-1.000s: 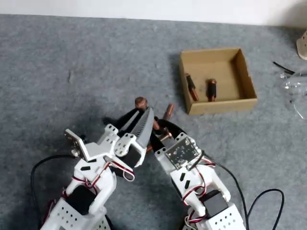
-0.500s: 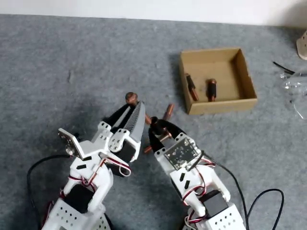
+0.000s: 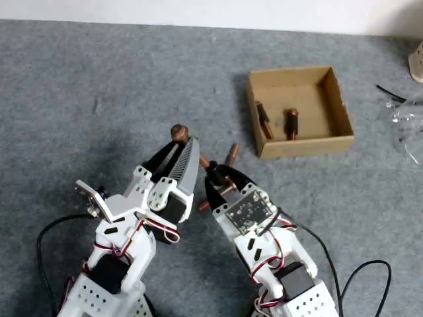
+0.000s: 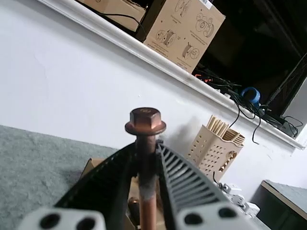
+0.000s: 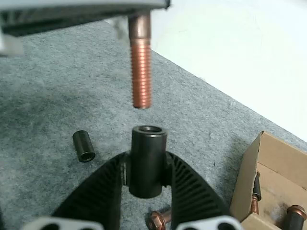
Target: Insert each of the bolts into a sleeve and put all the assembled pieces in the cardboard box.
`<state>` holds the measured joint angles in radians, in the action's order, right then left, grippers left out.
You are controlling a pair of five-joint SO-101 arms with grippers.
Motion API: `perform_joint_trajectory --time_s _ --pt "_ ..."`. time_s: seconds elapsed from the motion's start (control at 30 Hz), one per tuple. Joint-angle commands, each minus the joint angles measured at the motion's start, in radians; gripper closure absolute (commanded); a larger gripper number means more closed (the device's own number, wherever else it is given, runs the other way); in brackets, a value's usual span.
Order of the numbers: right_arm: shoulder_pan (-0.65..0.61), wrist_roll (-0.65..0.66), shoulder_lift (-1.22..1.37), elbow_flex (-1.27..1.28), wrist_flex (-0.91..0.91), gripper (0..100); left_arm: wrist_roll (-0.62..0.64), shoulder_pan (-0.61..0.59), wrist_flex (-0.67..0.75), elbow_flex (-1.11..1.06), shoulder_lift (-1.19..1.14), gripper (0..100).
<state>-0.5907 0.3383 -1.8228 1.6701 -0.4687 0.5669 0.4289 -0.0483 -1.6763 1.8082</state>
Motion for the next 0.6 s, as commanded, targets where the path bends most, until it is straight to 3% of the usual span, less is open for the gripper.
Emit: perform_joint_trajectory --time_s 0.0,0.47,0.57 --pt "-0.013 0.015 -0.018 0.125 -0.001 99.3 0.0 0.025 -0.038 -0.019 0.015 99" --pt "-0.015 0.015 -0.018 0.125 -0.001 99.3 -0.003 0.045 -0.121 -0.019 0.015 99" --pt "-0.073 0.021 -0.018 0.125 -0.039 99.3 -0.002 0.03 -0.091 -0.019 0.015 99"
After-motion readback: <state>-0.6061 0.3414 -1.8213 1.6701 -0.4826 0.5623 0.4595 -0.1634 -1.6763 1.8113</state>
